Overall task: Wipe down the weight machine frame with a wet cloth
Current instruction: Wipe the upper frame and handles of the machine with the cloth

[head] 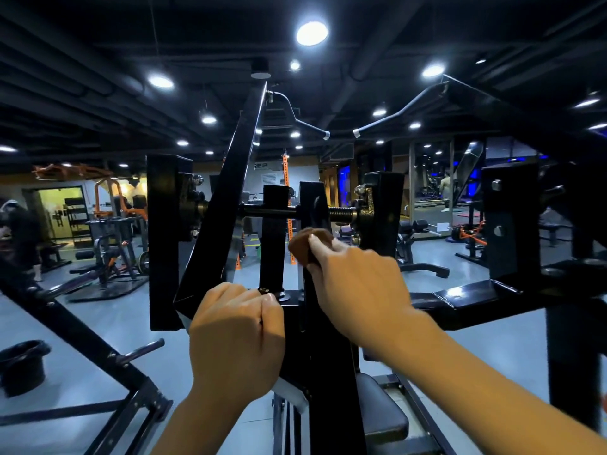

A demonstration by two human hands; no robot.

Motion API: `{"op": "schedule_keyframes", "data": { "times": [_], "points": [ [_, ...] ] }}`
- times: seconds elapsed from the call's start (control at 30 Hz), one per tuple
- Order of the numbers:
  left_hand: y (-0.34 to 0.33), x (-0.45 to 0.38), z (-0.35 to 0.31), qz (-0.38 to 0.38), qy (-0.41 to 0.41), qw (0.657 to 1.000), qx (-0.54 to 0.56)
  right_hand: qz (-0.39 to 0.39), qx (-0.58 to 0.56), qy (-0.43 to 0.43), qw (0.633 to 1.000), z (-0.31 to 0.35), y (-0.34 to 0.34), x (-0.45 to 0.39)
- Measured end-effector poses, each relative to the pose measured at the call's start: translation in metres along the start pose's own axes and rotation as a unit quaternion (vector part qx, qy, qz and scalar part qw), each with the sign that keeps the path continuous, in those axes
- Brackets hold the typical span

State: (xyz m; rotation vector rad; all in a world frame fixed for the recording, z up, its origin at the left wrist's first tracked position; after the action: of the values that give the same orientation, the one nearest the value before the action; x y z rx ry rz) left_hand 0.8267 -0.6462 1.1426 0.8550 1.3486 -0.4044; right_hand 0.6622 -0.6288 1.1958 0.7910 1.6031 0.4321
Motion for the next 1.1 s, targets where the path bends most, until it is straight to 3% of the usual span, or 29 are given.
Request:
{"op": "schedule_keyframes", "data": {
  "times": [0.17,0.27,0.43,0.53,0.7,0.93,1.1],
  "points": [
    [0.001,0.0,0.001,0.0,-0.007,1.0,0.002,0.025,-0.097,-0.027,0.995,-0.021,-0.021,-0.08],
    [0.002,0.0,-0.001,-0.007,-0.009,1.0,0.011,0.02,-0.126,-0.022,0.992,-0.025,-0.023,-0.08],
    [0.002,-0.001,-0.006,-0.013,-0.001,1.0,0.009,-0.008,-0.046,0.006,0.999,-0.012,-0.008,-0.013],
    [0.001,0.0,-0.003,0.005,0.005,1.0,0.007,-0.02,-0.045,-0.009,0.999,-0.017,-0.011,-0.042],
    [0.003,0.0,-0.001,0.018,0.009,1.0,0.023,0.027,-0.08,-0.049,0.995,-0.026,-0.025,-0.12],
    [0.003,-0.002,-0.003,0.016,0.016,0.999,0.023,-0.033,-0.034,0.01,0.999,-0.012,-0.015,-0.046],
    [0.002,-0.002,0.0,0.016,0.023,0.999,0.037,-0.004,-0.053,-0.019,0.998,-0.02,-0.023,-0.105]
  ]
}}
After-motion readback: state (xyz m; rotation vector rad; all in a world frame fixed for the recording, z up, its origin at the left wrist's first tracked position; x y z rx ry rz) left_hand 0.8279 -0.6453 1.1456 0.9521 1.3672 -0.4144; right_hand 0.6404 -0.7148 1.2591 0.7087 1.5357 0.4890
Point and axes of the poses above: each hand's wrist, its own x-axis away from the middle knuckle, its own y-axis out of the back of the hand, z = x × y, the point moved 4 cm from there along -x, towards the middle knuckle, and after that the axes turned 8 degrees about x, right-handed, at the moved point
